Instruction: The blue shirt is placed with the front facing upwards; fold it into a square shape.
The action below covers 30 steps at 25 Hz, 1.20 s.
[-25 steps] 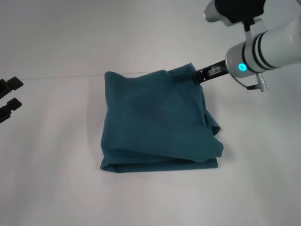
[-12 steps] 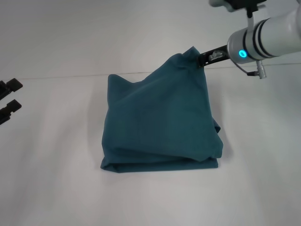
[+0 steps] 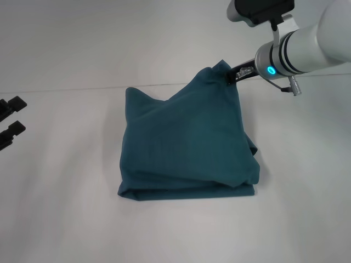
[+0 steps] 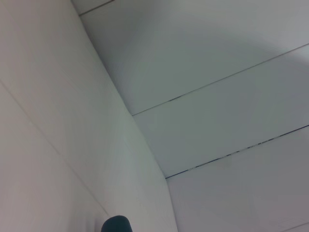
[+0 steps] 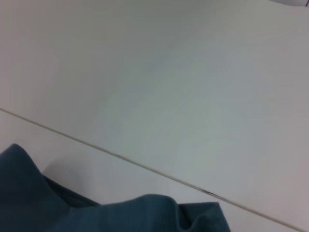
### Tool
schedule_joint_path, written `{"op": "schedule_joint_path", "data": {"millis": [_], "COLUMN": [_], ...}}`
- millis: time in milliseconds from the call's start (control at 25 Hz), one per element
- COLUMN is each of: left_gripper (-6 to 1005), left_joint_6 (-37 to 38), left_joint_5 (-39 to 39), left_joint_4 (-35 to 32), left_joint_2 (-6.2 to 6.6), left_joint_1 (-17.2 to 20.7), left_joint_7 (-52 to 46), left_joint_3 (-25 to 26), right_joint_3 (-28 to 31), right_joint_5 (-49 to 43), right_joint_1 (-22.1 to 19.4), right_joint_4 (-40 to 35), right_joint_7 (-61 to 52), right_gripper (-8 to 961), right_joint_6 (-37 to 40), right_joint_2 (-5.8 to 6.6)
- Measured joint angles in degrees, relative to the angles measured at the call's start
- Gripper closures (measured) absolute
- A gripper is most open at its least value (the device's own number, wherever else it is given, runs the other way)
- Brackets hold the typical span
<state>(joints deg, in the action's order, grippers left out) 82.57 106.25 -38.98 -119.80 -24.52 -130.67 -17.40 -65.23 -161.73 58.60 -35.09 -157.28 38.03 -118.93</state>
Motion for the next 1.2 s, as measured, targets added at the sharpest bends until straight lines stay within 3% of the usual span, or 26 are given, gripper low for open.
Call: {"op": "schedule_joint_path", "data": {"millis": [520, 760, 960, 1200], "left_gripper": [200, 200, 200, 200], "left_joint_6": [0.0, 0.0, 0.1, 0.1], "left_joint_5": [-0.2, -0.3, -0.3, -0.3], "left_joint_4": [0.0, 0.0, 0.0, -0.1], "left_joint_2": [-0.22, -0.34, -0.34, -0.03], "left_joint_1": [0.4, 0.7, 0.3, -0.3], "left_joint_7": [0.1, 0.1, 0.1, 0.1], "left_joint_3": [0.0, 0.0, 0.0, 0.0], "right_joint_3": [0.1, 0.8, 6.3, 9.0], "right_joint_5": [-2.4, -2.6, 0.4, 10.0], "right_joint_1": [0.0, 0.0, -0.5, -3.9], "right_joint_4": [1.0, 1.0, -1.3, -7.8], "right_joint_7": [-0.8, -4.3, -2.7, 3.5], "right_gripper": [898, 635, 428, 395], "right_joint_6": [-0.7, 0.4, 7.5, 22.1], "right_joint_2": [0.48, 2.59, 4.54, 5.80]}}
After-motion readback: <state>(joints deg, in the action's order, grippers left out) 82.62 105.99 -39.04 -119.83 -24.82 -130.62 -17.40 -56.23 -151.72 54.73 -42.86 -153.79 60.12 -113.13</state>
